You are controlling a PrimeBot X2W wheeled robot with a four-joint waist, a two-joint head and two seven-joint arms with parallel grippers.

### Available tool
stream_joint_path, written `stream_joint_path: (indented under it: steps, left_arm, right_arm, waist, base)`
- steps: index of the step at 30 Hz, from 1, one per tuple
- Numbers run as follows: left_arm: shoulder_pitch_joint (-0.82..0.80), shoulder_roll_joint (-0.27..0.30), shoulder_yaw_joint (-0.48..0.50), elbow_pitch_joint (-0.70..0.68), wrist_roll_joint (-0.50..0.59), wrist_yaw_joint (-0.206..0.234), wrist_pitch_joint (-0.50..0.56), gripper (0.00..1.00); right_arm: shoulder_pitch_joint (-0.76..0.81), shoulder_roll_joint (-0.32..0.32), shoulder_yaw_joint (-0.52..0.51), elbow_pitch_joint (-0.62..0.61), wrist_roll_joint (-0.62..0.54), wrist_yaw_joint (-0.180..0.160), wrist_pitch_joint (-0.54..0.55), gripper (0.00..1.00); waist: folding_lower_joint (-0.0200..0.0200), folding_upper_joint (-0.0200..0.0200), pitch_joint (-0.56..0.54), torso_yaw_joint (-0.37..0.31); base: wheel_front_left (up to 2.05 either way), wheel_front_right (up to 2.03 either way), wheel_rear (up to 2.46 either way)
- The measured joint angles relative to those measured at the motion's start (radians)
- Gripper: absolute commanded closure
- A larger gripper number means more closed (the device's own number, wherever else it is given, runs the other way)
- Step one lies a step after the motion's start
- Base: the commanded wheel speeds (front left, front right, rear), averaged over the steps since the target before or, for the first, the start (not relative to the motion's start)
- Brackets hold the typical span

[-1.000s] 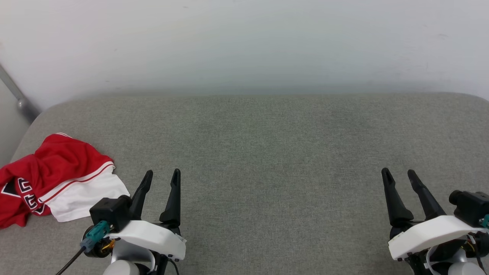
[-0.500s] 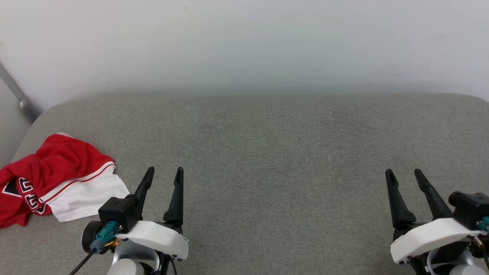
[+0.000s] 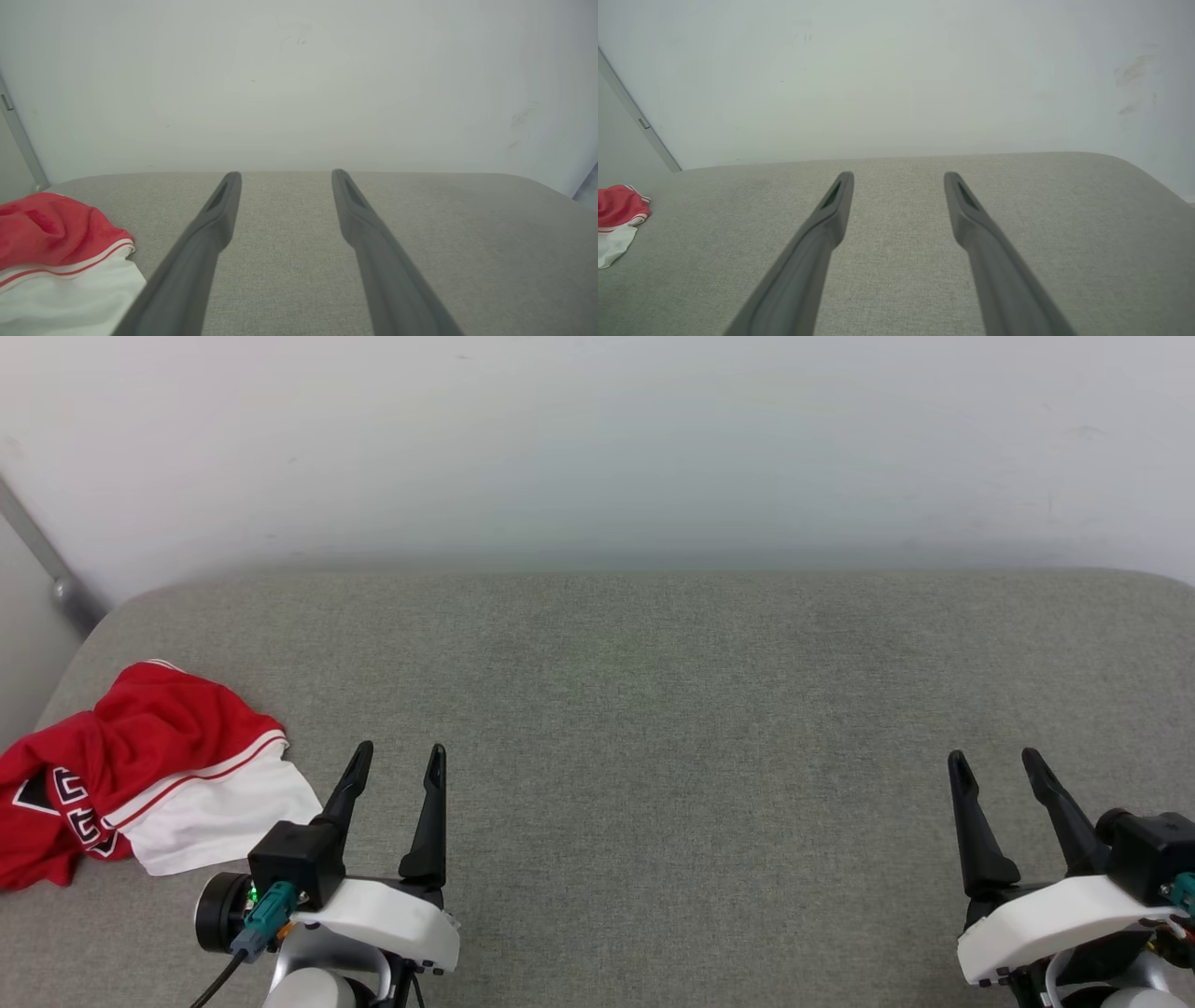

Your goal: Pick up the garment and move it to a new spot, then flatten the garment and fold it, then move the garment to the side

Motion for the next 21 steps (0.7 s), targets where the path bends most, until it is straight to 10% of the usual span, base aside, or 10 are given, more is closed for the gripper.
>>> stream_joint_path:
  steps: [21]
  left_arm:
    - [-0.004,-0.026,0.016,0.046,0.110,-0.018,-0.040,0.00]
  right_arm:
    - [0.008,0.000,-0.016,-0.014,-0.119,0.000,-0.031,0.00]
  waist:
    - [0.0000,0.0000,-0.003,0.005]
  base:
    - [0.00,0.00,0.00]
